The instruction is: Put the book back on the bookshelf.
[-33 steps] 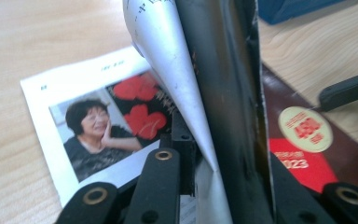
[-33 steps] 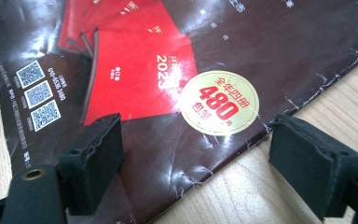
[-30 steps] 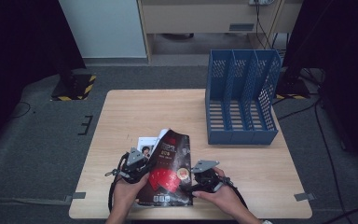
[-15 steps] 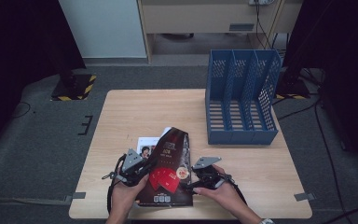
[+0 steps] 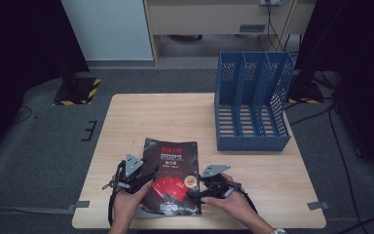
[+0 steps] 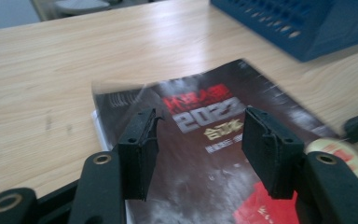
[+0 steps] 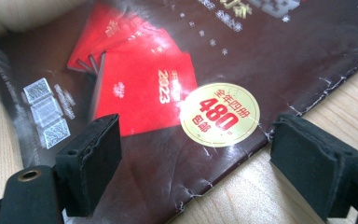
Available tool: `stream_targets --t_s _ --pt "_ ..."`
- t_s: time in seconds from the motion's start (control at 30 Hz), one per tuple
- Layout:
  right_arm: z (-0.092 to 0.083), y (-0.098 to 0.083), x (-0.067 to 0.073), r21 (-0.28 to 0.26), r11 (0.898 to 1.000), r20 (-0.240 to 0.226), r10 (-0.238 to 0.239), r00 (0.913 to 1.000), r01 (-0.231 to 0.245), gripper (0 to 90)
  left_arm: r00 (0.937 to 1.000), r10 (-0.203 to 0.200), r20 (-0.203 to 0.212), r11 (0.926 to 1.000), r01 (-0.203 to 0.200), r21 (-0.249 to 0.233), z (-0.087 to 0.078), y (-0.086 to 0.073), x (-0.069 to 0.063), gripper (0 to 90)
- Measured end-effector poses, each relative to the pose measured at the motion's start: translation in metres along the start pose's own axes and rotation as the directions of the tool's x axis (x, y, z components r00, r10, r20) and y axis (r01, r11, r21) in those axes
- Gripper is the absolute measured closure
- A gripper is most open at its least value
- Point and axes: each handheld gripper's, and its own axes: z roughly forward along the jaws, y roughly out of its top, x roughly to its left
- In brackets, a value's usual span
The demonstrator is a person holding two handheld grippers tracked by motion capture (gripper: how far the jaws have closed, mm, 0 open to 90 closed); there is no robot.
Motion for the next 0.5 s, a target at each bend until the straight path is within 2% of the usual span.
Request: stream_targets --t_s 0.17,0.2,0.23,0.27,0.3,0.33,0.5 --pt "0.0 0.0 0.001 0.003 1.0 0.004 -0.003 1.0 0.003 16.5 0.9999 -0.003 -0.015 0.9991 0.004 0.042 0.004 -0.003 0.006 43.6" --pt "0.0 0.0 0.001 0.002 1.0 0.004 -0.003 1.0 0.003 16.5 0.9998 0.011 -0.017 0.9962 -0.01 0.086 0.008 -0.006 0.007 43.6" --pt "0.0 0.0 0.001 0.002 1.0 0.004 -0.003 1.0 0.003 16.5 0.9998 0.011 -0.017 0.9962 -0.01 0.086 0.008 -0.006 0.007 43.4" --pt "0.0 0.0 0.001 0.002 1.0 0.003 -0.003 1.0 0.003 16.5 0.9998 0.015 -0.014 0.9918 -0.013 0.127 0.013 -0.01 0.008 42.9" --pt "0.0 0.0 0.0 0.002 1.0 0.003 -0.003 1.0 0.003 16.5 0.9998 0.015 -0.014 0.9918 -0.013 0.127 0.013 -0.01 0.008 42.6" --pt "0.0 0.0 0.001 0.002 1.0 0.003 -0.002 1.0 0.002 16.4 0.9997 0.022 -0.014 0.9871 -0.019 0.159 0.017 -0.012 0.01 42.1" --pt "0.0 0.0 0.0 0.001 1.0 0.001 -0.002 1.0 0.002 16.4 0.9995 0.02 -0.023 0.9805 -0.015 0.196 0.021 -0.015 0.014 41.2"
